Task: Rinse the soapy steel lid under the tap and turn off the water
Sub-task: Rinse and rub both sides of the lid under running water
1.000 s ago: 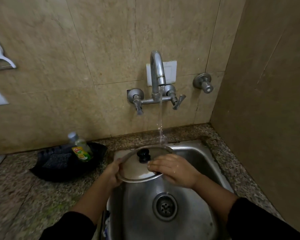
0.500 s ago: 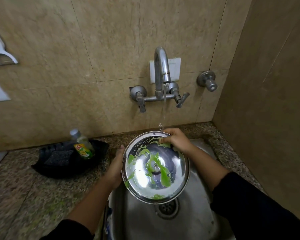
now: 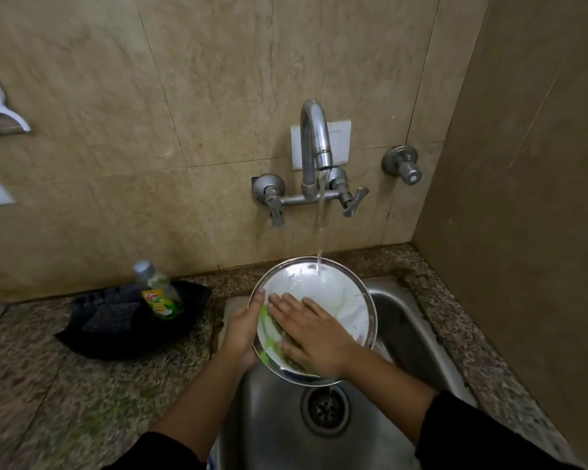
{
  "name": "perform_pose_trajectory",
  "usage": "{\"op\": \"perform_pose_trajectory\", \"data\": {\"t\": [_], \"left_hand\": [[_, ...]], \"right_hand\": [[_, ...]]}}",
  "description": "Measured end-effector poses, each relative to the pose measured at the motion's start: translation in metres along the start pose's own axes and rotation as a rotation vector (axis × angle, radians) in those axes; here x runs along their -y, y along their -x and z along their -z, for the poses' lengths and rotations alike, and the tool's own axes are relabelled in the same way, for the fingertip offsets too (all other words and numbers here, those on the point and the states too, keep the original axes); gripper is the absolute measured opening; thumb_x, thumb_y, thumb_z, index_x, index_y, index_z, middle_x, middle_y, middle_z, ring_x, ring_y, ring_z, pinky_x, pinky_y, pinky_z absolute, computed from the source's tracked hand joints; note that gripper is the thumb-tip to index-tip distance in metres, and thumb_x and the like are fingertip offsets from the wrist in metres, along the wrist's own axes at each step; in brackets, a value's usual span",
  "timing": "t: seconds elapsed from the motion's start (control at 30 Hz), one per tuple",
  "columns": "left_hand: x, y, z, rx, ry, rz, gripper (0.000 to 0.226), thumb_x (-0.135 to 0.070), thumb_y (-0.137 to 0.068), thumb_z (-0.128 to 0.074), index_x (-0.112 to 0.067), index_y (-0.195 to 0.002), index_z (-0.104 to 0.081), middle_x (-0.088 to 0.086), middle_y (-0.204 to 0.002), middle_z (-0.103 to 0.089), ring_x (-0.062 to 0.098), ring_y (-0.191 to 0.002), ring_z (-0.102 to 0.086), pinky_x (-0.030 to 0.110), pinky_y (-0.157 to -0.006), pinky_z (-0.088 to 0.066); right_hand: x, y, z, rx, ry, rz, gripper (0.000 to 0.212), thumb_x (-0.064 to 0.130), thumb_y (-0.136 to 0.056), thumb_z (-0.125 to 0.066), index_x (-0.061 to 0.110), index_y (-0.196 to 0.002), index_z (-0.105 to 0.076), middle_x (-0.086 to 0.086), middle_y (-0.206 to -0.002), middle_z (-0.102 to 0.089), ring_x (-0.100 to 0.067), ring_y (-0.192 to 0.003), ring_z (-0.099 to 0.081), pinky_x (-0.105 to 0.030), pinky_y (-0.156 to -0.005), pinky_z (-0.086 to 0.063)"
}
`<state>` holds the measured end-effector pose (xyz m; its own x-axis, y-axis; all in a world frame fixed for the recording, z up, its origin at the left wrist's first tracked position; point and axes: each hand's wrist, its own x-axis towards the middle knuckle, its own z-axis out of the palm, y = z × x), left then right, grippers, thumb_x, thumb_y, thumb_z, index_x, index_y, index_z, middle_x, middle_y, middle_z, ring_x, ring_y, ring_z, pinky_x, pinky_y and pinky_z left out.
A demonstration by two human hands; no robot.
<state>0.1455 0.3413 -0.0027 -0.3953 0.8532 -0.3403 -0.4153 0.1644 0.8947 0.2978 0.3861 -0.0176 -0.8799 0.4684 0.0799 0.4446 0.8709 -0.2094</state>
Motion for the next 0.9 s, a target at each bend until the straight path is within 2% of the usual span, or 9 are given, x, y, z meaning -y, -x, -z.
{"op": "perform_pose_trajectory", "data": {"t": [0.07,0.23,0.37,0.47,0.57,0.63,0.7,0.8,0.9], "left_hand": [[-0.001,0.000,0.001,-0.019,-0.013,-0.031,0.019,-0.021,-0.092,-0.059,-0.007,-0.085,-0.070,0.011,-0.077,-0.075,0.021,-0.065,-0.072,0.029,-0.056,-0.058],[0.010,0.001,-0.009,-0.088,-0.001,0.021,0.019,-0.023,-0.087,-0.065,-0.005,-0.091,-0.072,0.016,-0.083,-0.075,0.031,-0.075,-0.071,0.049,-0.077,-0.058],[0.009,-0.007,-0.023,-0.107,0.069,0.014,0.028,-0.021,-0.089,-0.063,0.004,-0.099,-0.069,0.026,-0.097,-0.070,0.036,-0.087,-0.067,0.047,-0.087,-0.054],[0.006,-0.017,-0.015,-0.167,0.081,-0.032,0.024,-0.019,-0.089,-0.063,0.004,-0.090,-0.069,0.017,-0.079,-0.074,0.027,-0.069,-0.071,0.036,-0.070,-0.059],[0.004,-0.016,-0.007,-0.199,0.038,-0.102,0.018,-0.018,-0.089,-0.063,-0.006,-0.076,-0.068,0.006,-0.063,-0.073,0.022,-0.059,-0.068,0.028,-0.053,-0.056],[0.007,-0.012,-0.010,-0.195,0.018,-0.112,0.017,-0.019,-0.089,-0.063,-0.007,-0.078,-0.069,0.010,-0.072,-0.074,0.026,-0.067,-0.068,0.034,-0.064,-0.058],[0.011,-0.009,-0.017,-0.175,0.016,-0.085,0.024,-0.025,-0.087,-0.065,-0.002,-0.088,-0.071,0.020,-0.087,-0.073,0.033,-0.078,-0.069,0.045,-0.078,-0.057],[0.013,-0.008,-0.029,-0.162,0.008,-0.061,0.028,-0.028,-0.087,-0.065,-0.001,-0.088,-0.072,0.023,-0.089,-0.073,0.036,-0.085,-0.069,0.044,-0.080,-0.056],[0.008,-0.017,-0.022,-0.208,-0.021,-0.089,0.024,-0.026,-0.088,-0.064,-0.004,-0.080,-0.071,0.018,-0.083,-0.072,0.032,-0.080,-0.069,0.036,-0.078,-0.055]], "right_hand": [[-0.015,0.018,0.002,0.032,0.026,-0.059,0.067,0.053,-0.096,-0.020,0.027,-0.154,0.003,0.010,-0.160,0.012,-0.008,-0.147,0.014,-0.032,-0.119,0.008],[-0.058,0.006,0.017,-0.080,0.123,-0.467,0.075,0.058,-0.093,-0.012,0.017,-0.154,0.000,0.000,-0.162,0.006,-0.017,-0.149,0.006,-0.035,-0.118,0.004],[-0.021,-0.016,0.016,-0.007,0.000,-0.164,0.066,0.046,-0.100,-0.027,0.018,-0.154,0.001,0.002,-0.161,0.009,-0.014,-0.149,0.007,-0.033,-0.117,0.007],[-0.010,0.013,0.014,0.049,-0.003,0.008,0.062,0.047,-0.101,-0.024,0.025,-0.154,-0.001,0.006,-0.162,0.005,-0.009,-0.148,0.008,-0.031,-0.117,0.007],[-0.041,0.033,0.019,0.031,0.083,-0.197,0.067,0.053,-0.099,-0.022,0.023,-0.154,0.001,0.004,-0.160,0.009,-0.013,-0.148,0.011,-0.031,-0.116,0.010],[-0.063,0.026,0.024,-0.038,0.114,-0.412,0.078,0.060,-0.090,-0.011,0.016,-0.154,0.000,-0.002,-0.162,0.005,-0.018,-0.149,0.005,-0.032,-0.117,0.006],[-0.064,0.002,0.025,-0.100,0.072,-0.480,0.084,0.062,-0.084,-0.005,0.014,-0.154,-0.001,-0.005,-0.162,0.001,-0.019,-0.150,0.002,-0.035,-0.121,-0.001],[-0.029,-0.022,0.018,-0.069,-0.010,-0.269,0.075,0.056,-0.092,-0.013,0.016,-0.154,0.001,-0.005,-0.162,0.004,-0.018,-0.150,0.005,-0.038,-0.122,-0.001],[-0.008,0.002,0.019,0.015,-0.052,-0.050,0.062,0.043,-0.102,-0.024,0.020,-0.154,0.001,0.001,-0.162,0.005,-0.010,-0.148,0.008,-0.027,-0.116,0.008]]}}
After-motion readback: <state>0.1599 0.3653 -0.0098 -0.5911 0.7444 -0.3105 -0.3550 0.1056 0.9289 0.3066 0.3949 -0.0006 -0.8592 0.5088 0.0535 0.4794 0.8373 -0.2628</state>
